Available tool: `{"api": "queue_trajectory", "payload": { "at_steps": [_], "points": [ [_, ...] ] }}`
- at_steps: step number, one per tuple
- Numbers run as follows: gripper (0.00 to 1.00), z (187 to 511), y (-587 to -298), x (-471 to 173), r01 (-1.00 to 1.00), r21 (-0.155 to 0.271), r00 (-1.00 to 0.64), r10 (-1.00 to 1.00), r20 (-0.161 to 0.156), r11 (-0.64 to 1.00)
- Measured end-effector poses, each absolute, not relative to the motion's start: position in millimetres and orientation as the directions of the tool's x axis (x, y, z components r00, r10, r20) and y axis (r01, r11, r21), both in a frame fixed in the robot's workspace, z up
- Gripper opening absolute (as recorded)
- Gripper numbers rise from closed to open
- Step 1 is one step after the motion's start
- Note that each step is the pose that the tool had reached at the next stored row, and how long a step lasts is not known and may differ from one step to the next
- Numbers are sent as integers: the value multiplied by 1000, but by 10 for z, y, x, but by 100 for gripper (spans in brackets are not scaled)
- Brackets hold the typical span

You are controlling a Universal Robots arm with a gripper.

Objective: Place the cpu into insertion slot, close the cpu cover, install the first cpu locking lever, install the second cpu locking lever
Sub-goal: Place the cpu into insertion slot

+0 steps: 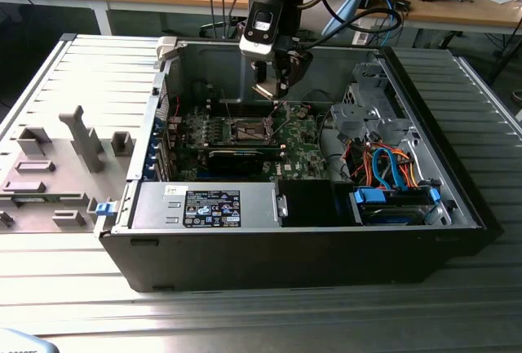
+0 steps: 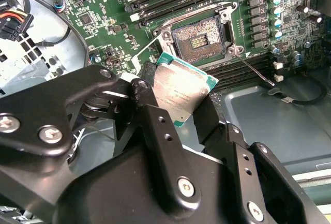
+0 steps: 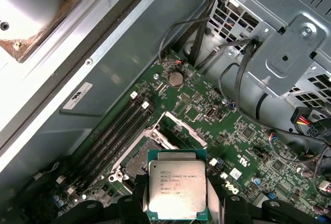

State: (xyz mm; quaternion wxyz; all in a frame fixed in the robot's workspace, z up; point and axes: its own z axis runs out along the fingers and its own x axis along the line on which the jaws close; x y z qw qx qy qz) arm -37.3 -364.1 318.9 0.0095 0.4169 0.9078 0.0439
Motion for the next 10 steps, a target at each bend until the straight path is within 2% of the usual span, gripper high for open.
{"api": "queue_trajectory", "payload": {
  "at_steps": [10],
  "points": [
    [54, 3189, -3641, -373, 765, 88, -641, 767, 19, 638]
  ]
}}
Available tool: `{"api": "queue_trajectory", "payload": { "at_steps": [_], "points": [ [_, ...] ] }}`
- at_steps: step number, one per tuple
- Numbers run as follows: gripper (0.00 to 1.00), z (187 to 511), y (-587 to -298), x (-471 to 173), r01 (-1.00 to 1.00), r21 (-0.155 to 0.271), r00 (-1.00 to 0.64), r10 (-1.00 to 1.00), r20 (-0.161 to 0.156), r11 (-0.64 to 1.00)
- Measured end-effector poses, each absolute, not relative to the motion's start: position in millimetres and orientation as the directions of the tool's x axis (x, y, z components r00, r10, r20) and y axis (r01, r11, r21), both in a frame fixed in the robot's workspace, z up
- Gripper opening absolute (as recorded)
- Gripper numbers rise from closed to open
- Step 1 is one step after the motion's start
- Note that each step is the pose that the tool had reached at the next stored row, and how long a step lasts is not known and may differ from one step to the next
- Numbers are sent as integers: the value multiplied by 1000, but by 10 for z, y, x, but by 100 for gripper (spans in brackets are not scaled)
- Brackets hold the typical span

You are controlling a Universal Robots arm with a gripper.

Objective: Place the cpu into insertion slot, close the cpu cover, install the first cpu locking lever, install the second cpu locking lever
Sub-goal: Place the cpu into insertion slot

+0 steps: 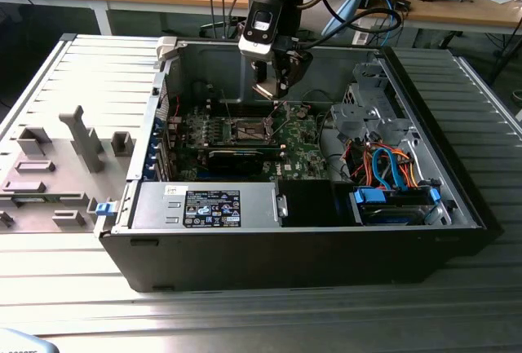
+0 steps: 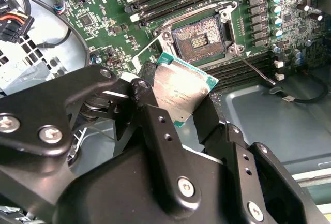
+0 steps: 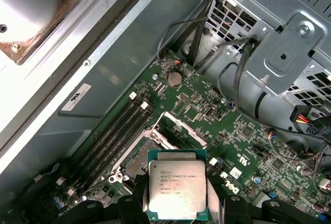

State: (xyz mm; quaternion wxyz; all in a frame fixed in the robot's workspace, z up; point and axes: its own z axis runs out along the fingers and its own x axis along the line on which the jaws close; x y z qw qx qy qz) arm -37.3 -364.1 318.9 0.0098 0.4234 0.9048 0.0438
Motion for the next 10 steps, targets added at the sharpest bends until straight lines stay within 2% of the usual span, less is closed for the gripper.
{"api": "queue_trajectory", "payload": {
  "at_steps": [10],
  "points": [
    [54, 3189, -3641, -373, 774, 88, -631, 776, 19, 627]
  ]
}}
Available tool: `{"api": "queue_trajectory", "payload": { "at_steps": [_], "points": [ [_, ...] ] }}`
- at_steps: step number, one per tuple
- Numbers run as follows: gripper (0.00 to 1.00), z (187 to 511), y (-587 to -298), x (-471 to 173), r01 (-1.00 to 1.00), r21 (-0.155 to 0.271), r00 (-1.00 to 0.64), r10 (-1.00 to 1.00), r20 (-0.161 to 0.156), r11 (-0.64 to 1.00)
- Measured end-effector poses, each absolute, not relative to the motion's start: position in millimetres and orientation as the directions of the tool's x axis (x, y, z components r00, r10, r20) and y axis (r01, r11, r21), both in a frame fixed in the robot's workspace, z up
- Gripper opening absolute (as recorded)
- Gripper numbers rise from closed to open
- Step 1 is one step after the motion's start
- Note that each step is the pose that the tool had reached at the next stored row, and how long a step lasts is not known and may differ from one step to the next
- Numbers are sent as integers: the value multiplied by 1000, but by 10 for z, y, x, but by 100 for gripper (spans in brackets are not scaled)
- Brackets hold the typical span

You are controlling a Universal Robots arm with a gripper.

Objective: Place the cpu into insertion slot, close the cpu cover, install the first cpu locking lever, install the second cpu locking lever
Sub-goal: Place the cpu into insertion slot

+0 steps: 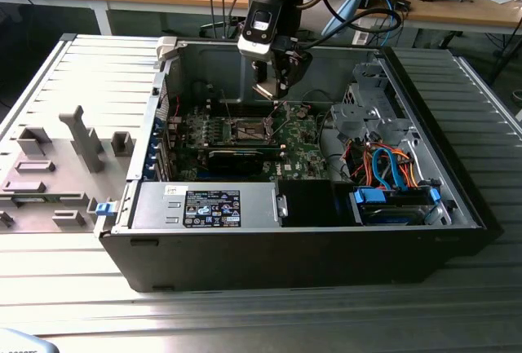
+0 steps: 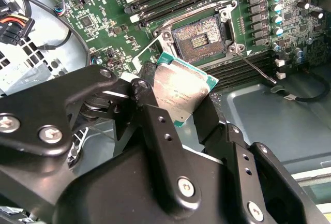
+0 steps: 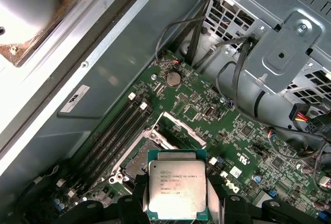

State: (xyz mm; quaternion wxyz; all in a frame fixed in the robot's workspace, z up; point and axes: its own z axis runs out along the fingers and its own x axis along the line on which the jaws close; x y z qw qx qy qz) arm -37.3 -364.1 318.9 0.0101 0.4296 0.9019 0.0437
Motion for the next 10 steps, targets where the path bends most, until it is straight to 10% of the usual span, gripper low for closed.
{"api": "queue_trajectory", "payload": {
  "at_steps": [10],
  "points": [
    [54, 3189, -3641, -373, 783, 88, -619, 785, 19, 616]
  ]
}}
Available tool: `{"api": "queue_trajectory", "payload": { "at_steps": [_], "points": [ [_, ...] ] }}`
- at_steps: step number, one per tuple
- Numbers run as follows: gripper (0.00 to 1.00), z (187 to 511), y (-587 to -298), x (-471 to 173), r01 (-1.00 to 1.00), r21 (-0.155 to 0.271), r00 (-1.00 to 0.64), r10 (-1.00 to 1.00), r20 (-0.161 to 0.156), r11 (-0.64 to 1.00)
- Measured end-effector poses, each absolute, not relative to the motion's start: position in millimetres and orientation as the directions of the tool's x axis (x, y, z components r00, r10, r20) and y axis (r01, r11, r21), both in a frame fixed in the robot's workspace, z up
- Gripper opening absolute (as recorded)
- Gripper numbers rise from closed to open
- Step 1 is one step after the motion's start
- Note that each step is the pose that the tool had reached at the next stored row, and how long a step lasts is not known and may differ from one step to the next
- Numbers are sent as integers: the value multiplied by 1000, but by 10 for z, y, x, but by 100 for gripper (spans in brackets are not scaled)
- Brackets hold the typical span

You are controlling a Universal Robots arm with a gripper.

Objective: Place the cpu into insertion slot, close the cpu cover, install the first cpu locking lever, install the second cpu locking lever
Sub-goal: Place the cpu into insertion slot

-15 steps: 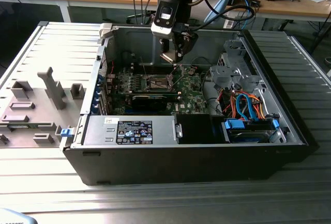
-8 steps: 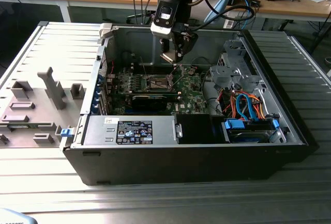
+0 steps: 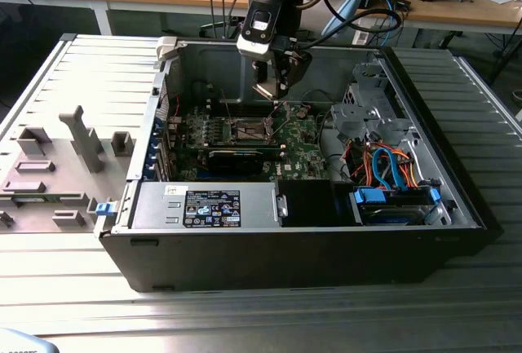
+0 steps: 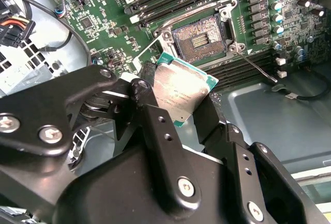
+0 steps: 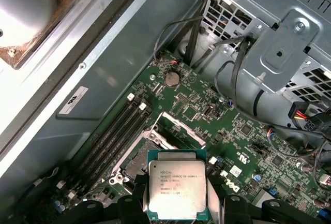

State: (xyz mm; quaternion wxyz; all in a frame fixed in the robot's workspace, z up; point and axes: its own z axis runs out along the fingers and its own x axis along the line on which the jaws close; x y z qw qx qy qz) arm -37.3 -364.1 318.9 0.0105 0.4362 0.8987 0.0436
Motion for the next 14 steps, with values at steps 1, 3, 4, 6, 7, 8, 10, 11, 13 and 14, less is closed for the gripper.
{"api": "queue_trajectory", "payload": {
  "at_steps": [1, 3, 4, 6, 7, 8, 10, 11, 13, 14],
  "points": [
    [54, 3189, -3641, -373, 784, 88, -618, 786, 19, 614],
    [54, 3189, -3641, -373, 786, 88, -616, 788, 19, 612],
    [54, 3189, -3641, -373, 787, 88, -615, 788, 19, 611],
    [54, 3189, -3641, -373, 789, 88, -611, 791, 19, 608],
    [54, 3189, -3641, -373, 790, 88, -610, 792, 19, 607],
    [54, 3189, -3641, -373, 791, 88, -609, 793, 19, 605],
    [54, 3189, -3641, -373, 793, 88, -607, 795, 19, 603],
    [54, 3189, -3641, -373, 794, 88, -606, 796, 19, 602],
    [54, 3189, -3641, -373, 796, 88, -602, 798, 19, 599],
    [54, 3189, -3641, -373, 797, 88, -601, 799, 19, 598]
  ]
}}
